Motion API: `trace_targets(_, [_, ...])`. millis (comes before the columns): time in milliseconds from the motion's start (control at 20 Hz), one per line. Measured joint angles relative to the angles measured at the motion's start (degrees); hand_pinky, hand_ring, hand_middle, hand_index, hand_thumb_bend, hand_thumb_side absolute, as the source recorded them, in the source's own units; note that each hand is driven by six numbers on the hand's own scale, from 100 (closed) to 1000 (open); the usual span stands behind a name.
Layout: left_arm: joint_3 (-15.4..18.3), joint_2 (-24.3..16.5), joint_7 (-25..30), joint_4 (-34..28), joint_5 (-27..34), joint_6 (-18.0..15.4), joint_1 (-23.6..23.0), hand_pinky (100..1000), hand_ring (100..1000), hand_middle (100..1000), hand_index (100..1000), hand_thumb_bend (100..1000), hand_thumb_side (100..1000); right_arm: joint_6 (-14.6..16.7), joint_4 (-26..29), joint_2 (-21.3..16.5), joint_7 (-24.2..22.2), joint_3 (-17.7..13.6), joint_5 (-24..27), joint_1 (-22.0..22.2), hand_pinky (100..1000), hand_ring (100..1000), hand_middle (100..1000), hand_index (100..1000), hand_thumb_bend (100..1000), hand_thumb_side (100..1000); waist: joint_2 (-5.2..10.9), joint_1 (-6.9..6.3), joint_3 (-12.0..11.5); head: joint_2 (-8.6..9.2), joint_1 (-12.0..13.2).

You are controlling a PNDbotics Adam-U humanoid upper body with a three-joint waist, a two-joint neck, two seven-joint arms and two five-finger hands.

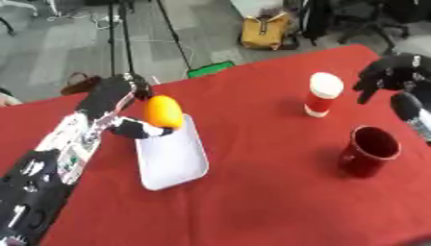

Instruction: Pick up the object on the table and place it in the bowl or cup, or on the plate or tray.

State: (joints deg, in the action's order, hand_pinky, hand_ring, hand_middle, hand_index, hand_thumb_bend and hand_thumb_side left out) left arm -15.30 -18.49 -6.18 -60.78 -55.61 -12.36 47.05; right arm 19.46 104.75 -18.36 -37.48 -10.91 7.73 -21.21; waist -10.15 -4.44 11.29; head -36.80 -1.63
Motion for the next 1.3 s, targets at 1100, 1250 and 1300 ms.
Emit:
trace_targets(1100, [2.31,3.29,-5.06,8.16,-7.76,-2.48,-1.29,689,698,721,806,1000,647,0.18,-0.33,0.01,-0.31,0.01,0.34,-0.03,514,655,682,809,252,523,-0.25,0.21,0.15,0.53,-0.01])
trace_targets(1250, [2.28,2.82,-4.27,6.86,-5.18,-2.19,-1.37,689,698,721,806,1000,647,0.19,-0.34,0.01,-0.31,0.01,0.34,-0.04,514,655,682,809,252,523,-0.25,0.26,0.13,0.55,-0.02])
trace_targets(1300, [2.26,2.82,-4.01,6.53,-4.69,-2.09,-1.39,689,698,721,806,1000,647,0.19,-0.34,0.02,-0.31,0.01,0.34,-0.04,514,655,682,809,252,523,-0.25,0.26,0.13,0.55,-0.02])
